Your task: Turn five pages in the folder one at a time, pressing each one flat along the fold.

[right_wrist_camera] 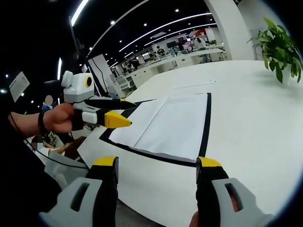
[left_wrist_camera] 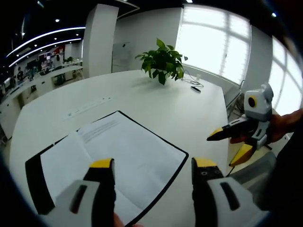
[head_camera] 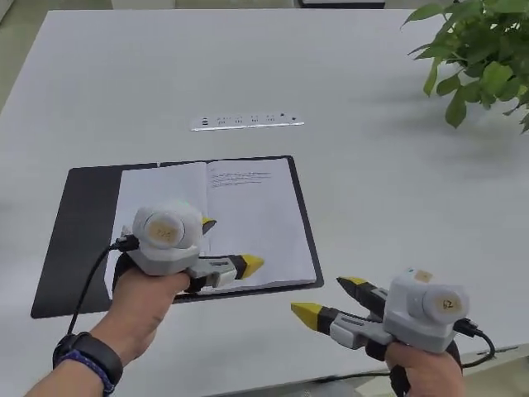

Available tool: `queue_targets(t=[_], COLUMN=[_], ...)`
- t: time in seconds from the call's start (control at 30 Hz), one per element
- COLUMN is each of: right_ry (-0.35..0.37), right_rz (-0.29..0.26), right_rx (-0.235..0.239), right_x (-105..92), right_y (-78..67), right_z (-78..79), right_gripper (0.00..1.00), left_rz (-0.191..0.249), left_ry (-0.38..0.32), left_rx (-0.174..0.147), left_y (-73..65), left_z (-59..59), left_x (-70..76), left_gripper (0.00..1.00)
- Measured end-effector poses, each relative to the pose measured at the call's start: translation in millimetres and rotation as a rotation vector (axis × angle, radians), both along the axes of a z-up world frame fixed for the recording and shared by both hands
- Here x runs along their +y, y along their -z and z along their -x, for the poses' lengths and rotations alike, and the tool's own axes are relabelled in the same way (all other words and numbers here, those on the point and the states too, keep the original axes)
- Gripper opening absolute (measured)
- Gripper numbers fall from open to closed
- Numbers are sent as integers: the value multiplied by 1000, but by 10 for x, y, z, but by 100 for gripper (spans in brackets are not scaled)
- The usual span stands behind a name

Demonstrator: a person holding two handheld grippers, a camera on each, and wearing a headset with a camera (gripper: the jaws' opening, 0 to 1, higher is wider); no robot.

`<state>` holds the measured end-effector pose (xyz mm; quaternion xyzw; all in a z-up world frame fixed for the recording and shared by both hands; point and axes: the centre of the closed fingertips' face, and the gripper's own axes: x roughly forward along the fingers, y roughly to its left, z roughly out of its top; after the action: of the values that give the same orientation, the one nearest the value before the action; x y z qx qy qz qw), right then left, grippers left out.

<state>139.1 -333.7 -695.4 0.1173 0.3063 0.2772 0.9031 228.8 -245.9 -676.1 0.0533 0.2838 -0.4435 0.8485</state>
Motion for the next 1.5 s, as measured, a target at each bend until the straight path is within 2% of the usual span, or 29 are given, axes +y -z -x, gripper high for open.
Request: queue_targets(t=[0.3,0.4,0.57,0.73,0.8,0.9,1.03,1.1,1.13,1.3,1.4,1.5], right_ry=[2,0,-4,-17,-13,-12,-9,-3,0,14,18,29], right_rz=[0,4,4,11,8,9,10,8,7,6,10,2], right_rx=[9,13,12,17,19,21,27,30,31,39,49,52], right_x=[-61,-82,-103,-86,-84,-86,-106,-125,-138,-185,-215,-244], right_y=[6,12,1,18,21,29,45,44,46,69,96,110], right_z=[11,13,0,0,1,4,12,13,13,26,42,44], right_gripper=[66,66,66,66,66,66,66,66,65,65,64,65], left_rz=[0,-10,-12,-23,-7,-5,-55,-80,-95,-115,-156,-198], left_ry=[23,25,27,30,41,52,61,51,39,10,-32,-27], left_rx=[8,22,25,30,31,28,29,22,29,34,24,34], left_y=[83,161,221,338,348,413,619,696,750,875,944,1071], left_z=[3,-12,-48,-93,-89,-98,-119,-130,-129,-120,-155,-121], left_x=[-211,-250,-327,-411,-478,-583,-667,-678,-683,-739,-680,-643], left_gripper=[65,65,65,65,65,65,65,70,72,76,75,76])
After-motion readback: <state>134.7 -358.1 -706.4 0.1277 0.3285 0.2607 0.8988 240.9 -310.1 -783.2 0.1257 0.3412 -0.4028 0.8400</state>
